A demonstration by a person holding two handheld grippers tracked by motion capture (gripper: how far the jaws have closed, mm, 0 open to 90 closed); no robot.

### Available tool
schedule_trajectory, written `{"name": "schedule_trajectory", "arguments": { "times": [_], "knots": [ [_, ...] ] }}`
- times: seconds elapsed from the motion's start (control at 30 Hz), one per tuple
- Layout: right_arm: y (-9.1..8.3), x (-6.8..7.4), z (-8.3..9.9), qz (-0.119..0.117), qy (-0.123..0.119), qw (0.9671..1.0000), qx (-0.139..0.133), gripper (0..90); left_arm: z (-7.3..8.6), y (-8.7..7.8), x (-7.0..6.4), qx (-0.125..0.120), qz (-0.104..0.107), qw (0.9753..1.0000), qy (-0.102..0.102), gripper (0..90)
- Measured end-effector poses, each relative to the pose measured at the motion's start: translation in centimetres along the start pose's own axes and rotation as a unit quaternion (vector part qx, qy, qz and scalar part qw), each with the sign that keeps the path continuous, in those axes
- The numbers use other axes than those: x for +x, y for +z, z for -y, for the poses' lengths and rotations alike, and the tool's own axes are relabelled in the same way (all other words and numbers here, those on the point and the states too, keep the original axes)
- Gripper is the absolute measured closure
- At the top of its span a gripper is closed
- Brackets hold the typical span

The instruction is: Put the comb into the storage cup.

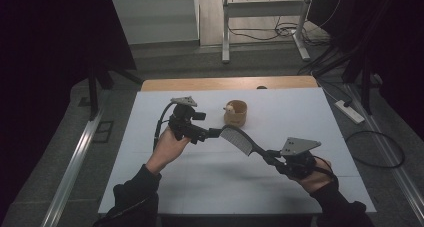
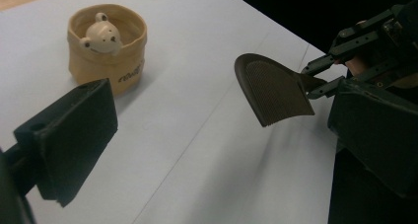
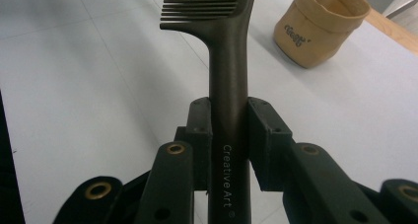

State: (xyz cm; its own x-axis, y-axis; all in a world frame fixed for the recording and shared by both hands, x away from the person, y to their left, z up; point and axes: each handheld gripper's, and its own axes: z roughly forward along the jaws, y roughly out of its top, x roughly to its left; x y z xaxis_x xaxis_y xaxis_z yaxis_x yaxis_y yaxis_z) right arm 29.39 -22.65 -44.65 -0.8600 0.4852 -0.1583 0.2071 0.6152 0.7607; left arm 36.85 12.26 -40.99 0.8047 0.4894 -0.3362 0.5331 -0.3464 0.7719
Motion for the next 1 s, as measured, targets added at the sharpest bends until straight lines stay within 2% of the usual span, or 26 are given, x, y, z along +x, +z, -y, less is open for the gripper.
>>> {"name": "schedule_trajectory", "arguments": {
  "times": [0.43,1.0],
  "knots": [
    [0.4,0.7,-0.4,-0.008,-0.016,0.9998,-0.011,72.6,-0.1,0.9,-0.2,0.011,0.014,0.9998,-0.009,0.0],
    [0.6,1.5,-0.8,-0.013,-0.035,0.9989,-0.027,72.6,-0.2,1.9,-0.4,0.022,0.048,0.9985,-0.017,0.0]
  ]
}}
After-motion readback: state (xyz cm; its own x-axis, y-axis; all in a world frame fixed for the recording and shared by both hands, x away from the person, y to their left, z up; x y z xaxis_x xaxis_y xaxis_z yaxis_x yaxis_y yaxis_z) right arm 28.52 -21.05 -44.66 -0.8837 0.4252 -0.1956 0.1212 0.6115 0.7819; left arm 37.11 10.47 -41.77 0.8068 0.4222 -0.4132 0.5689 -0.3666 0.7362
